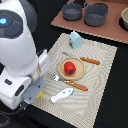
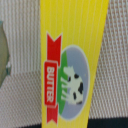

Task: Interact with the objects in diverse but meaningful ways.

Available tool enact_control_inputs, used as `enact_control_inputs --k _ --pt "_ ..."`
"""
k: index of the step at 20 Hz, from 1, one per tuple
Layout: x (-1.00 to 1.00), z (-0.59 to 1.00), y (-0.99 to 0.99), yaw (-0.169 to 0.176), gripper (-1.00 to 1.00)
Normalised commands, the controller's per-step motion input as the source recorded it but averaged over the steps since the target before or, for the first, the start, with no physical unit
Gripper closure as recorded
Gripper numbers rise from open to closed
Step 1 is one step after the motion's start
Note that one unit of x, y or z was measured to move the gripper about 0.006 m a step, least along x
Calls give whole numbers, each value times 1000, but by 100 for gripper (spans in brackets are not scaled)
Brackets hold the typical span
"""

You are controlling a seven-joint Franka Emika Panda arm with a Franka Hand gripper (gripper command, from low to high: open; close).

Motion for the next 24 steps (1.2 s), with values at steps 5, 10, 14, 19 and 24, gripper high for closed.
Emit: enact_control_inputs --k 5,10,14,19,24 --pt "-153 -388 -94 0 100" --pt "-58 -262 -84 0 100" --pt "-10 -190 -86 6 100" --pt "139 548 57 17 100" --pt "634 948 489 47 100"
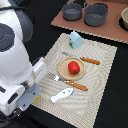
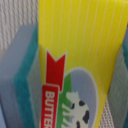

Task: Interact with the objects in diverse but meaningful ways.

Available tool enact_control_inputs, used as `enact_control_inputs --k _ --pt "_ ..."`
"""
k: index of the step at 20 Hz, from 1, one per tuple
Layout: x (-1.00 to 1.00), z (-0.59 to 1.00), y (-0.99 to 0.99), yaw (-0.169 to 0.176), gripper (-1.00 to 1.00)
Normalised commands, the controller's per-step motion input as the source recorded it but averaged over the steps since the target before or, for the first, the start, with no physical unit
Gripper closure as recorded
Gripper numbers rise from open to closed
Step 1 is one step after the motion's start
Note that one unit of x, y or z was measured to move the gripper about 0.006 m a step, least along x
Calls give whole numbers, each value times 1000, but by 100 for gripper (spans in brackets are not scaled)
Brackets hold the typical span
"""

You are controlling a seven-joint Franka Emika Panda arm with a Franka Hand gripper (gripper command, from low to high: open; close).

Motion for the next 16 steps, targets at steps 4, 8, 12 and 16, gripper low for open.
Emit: enact_control_inputs --k 4,8,12,16 --pt "814 924 637 52 100" --pt "810 757 647 39 100" --pt "779 524 664 32 100" --pt "744 415 703 29 100"
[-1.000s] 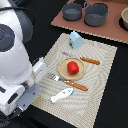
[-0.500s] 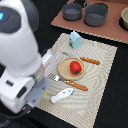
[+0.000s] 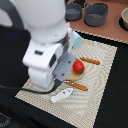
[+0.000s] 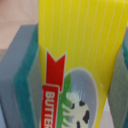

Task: Interact with the objects in diverse but meaningful ways.

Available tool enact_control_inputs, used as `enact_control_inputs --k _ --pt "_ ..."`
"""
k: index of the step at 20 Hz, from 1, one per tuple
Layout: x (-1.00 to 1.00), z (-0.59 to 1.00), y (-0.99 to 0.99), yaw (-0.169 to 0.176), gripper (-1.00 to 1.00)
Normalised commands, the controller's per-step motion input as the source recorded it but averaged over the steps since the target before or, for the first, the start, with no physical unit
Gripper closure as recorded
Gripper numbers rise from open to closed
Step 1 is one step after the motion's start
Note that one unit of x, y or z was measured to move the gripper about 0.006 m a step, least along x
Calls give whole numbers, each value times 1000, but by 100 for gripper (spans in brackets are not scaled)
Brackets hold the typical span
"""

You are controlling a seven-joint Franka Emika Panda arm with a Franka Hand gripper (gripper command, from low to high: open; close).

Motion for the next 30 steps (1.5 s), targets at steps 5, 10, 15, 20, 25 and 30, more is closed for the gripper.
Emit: enact_control_inputs --k 5,10,15,20,25,30 --pt "730 342 706 24 100" --pt "669 258 723 28 100" --pt "617 197 745 36 100" --pt "539 81 771 41 100" --pt "467 -3 748 44 100" --pt "380 -68 449 33 100"
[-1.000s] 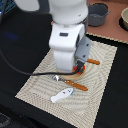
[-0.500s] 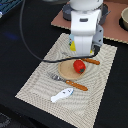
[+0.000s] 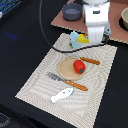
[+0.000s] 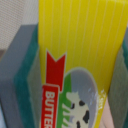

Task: Interact with the objects in diverse but meaningful ways.

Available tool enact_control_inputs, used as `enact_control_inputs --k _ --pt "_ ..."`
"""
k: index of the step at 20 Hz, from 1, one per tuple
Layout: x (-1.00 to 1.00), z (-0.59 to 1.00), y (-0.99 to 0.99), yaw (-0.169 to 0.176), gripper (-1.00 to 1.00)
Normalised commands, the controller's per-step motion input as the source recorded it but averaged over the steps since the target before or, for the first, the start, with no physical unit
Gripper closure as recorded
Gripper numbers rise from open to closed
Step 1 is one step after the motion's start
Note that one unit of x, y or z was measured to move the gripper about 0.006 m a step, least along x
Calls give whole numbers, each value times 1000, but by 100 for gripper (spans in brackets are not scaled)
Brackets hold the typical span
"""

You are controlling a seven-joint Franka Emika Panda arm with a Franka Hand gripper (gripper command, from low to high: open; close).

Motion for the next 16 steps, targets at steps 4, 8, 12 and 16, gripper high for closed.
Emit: enact_control_inputs --k 4,8,12,16 --pt "686 433 196 35 100" --pt "799 739 -25 46 100" --pt "571 220 103 5 100" --pt "412 11 195 10 100"
